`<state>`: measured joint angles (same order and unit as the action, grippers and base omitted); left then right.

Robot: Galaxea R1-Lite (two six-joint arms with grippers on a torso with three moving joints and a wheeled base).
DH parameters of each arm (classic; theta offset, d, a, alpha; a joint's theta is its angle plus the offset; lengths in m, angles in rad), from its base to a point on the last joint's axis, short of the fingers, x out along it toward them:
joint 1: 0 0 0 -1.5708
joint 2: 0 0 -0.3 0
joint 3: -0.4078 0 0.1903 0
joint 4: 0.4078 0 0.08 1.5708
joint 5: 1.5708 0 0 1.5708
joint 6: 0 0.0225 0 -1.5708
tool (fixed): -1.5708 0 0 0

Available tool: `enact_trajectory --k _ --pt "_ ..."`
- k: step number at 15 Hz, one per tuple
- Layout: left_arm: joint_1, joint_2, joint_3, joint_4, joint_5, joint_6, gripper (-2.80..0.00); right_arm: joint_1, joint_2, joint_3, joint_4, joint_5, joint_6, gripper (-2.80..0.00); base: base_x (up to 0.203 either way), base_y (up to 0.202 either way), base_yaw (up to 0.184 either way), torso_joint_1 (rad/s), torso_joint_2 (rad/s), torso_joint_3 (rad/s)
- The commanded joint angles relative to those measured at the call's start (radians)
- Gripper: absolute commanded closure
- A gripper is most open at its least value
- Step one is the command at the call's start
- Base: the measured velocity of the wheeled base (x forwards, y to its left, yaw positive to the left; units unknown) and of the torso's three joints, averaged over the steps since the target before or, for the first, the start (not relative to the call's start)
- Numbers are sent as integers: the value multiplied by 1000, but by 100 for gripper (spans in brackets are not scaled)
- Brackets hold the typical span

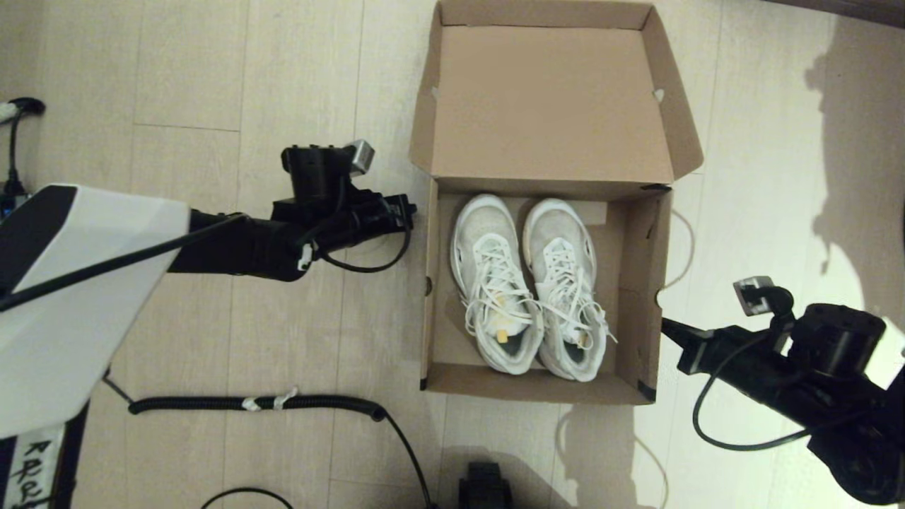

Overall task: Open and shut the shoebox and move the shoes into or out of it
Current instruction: Put the shoes out of the shoe box

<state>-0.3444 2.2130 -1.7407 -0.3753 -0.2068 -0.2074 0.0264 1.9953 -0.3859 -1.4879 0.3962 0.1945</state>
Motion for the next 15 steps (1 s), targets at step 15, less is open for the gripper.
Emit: enact_trajectory --k 15 --pt "182 -590 710 -4 106 1 0 218 -583 -211 786 -162 217 0 0 0 0 0 0 0"
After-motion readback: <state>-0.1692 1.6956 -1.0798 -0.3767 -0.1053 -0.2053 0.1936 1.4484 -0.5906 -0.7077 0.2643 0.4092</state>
